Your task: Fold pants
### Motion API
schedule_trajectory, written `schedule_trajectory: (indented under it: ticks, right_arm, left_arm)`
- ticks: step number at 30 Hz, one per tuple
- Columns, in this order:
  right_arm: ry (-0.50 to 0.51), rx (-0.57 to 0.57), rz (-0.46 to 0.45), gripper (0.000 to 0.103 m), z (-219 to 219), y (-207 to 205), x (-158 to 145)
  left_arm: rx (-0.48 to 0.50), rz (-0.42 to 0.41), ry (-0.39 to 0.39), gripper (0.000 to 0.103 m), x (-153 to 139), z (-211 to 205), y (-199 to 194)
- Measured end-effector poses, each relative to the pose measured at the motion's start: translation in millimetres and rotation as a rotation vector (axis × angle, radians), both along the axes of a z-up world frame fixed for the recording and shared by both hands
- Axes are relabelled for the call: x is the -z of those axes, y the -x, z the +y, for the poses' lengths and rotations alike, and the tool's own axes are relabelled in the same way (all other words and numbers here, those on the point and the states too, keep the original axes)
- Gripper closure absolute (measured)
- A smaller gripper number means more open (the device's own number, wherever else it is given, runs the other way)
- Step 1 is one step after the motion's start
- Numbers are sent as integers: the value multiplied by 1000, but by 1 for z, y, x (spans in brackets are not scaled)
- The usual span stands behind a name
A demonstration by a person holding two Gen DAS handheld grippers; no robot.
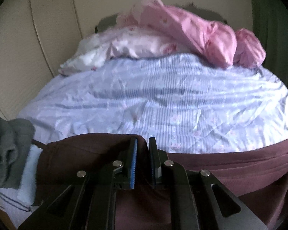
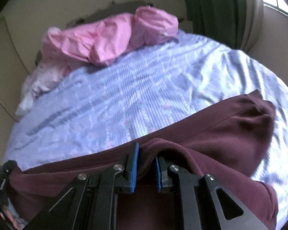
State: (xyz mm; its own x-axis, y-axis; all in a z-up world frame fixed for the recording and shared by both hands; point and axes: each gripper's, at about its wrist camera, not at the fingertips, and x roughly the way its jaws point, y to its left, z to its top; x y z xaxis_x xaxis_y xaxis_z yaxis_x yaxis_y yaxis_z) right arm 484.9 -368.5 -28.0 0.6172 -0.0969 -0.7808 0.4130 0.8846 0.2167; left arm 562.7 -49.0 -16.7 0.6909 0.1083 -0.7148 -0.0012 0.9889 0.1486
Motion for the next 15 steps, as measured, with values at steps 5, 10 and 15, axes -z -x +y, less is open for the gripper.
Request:
schedule_trajectory:
  ticks: [5,10,15]
  right_arm:
    - [8,-20,99,87,-5,-40,31]
    - [44,-33,177,87,-5,-70,62]
    - [94,-55,249,86,1,-85,75]
  left_arm:
    - [1,1,-109,101,22,-12,-28]
    - [3,45,-129,101,40,-11,-43]
    - [37,52,-173,88,43,-11,-34]
